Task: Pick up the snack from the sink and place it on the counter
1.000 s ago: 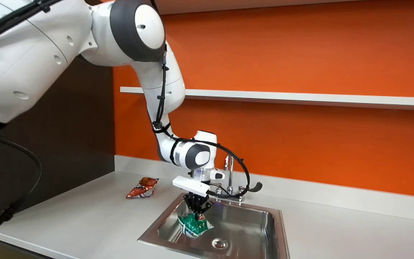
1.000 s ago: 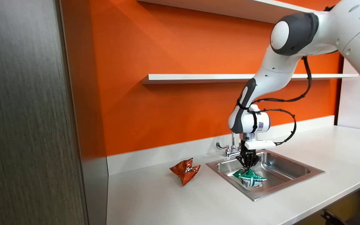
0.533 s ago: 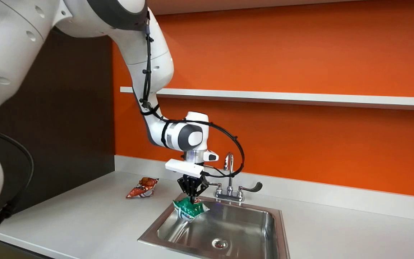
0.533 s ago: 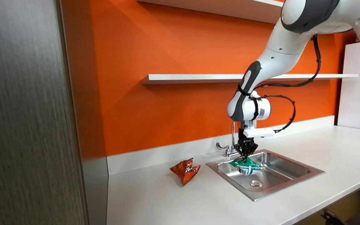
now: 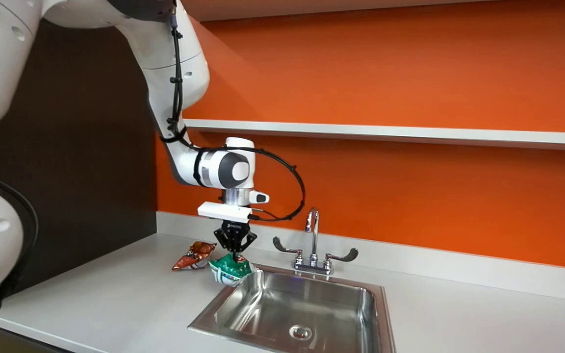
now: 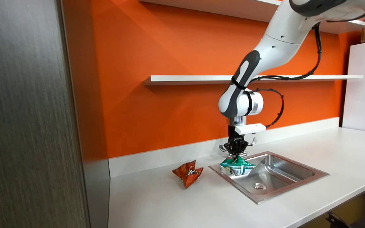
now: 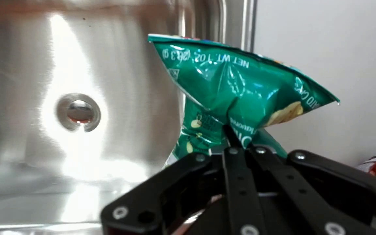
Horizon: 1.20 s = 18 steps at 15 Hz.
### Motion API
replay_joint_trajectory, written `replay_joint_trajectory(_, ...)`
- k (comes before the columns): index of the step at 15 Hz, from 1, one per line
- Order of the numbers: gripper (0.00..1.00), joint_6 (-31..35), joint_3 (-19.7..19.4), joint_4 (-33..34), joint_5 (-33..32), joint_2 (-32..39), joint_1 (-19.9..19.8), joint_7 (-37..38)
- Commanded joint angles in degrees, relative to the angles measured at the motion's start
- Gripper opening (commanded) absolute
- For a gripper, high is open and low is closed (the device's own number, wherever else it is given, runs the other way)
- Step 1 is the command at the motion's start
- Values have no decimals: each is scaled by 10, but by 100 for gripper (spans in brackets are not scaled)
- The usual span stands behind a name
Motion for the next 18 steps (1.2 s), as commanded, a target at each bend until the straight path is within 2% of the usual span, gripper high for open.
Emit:
replay_joint_trajectory(1, 0, -31, 26, 4, -26, -1, 32, 21)
replay_joint_trajectory(6, 0, -52, 56, 16, -36, 24, 72, 19)
replay_joint_trajectory(12, 0, -59, 68, 12, -38, 43, 90, 17)
replay_joint_trajectory(13, 27, -58, 68, 9, -38, 40, 91, 18)
replay_joint_trajectory(15, 34, -58, 68, 3, -36, 29, 90, 19)
replay_joint_trajectory(18, 58, -60, 68, -7, -34, 5, 90, 23)
